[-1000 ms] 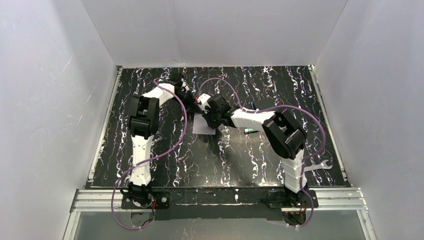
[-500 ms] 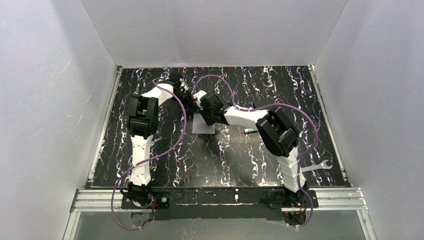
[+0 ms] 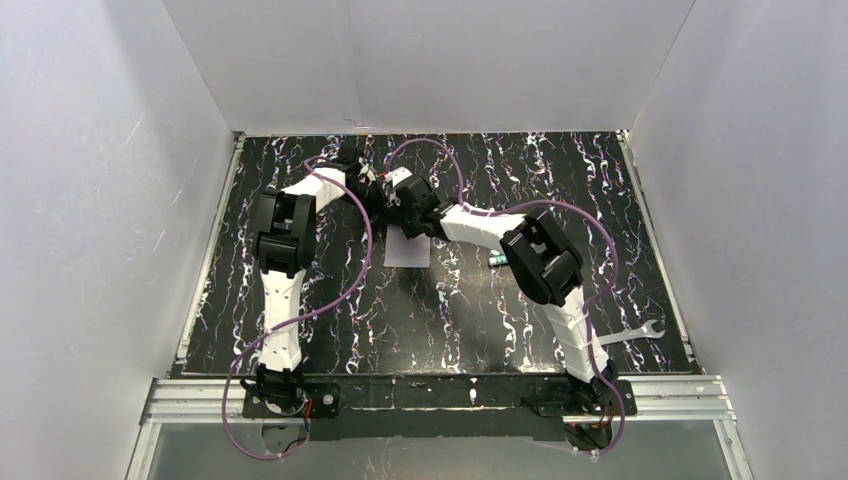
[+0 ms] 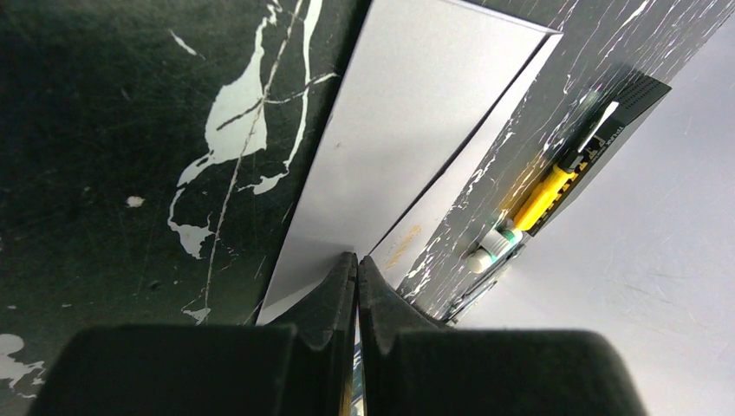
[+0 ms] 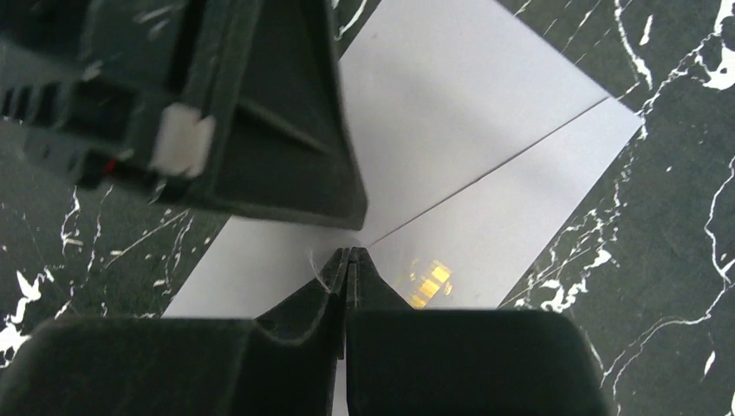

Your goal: Place the letter into the envelope and seal it

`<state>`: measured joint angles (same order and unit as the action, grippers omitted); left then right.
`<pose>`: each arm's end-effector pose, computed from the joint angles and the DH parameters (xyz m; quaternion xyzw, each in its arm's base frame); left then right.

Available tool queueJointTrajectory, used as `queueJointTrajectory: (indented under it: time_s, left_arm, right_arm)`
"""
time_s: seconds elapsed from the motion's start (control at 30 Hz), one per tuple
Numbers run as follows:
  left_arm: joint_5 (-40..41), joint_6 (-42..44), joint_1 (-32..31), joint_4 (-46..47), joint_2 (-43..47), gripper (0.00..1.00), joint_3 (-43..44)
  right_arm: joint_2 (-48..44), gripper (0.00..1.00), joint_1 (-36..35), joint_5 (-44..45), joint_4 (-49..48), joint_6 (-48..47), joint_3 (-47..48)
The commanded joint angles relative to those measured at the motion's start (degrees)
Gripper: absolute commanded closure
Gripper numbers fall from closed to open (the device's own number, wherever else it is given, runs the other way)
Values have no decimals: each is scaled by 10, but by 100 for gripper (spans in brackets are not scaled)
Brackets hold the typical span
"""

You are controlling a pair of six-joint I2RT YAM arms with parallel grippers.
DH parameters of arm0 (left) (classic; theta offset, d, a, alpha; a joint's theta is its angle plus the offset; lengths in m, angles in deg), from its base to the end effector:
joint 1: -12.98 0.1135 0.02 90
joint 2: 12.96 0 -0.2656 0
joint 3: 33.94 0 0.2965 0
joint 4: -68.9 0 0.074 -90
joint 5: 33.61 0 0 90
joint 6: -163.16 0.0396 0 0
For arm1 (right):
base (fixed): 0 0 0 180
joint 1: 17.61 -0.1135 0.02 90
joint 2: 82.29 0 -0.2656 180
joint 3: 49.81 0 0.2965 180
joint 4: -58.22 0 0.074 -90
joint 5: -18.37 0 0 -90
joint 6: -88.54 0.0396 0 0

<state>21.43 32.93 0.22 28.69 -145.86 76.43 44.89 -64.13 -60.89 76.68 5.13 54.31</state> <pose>0.5055 -0.1377 0.0998 -0.1513 0.9173 -0.3615 0.0709 0.3755 0.3852 0.1341 -0.2739 0.8664 0.1064 0.4038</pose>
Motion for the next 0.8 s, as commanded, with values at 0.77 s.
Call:
queueJointTrajectory:
  time_s: [0.77]
  left_arm:
    - [75,50,12,-70,-39,100,-29]
  right_arm:
    - [132,85,86,-42,24,129,117]
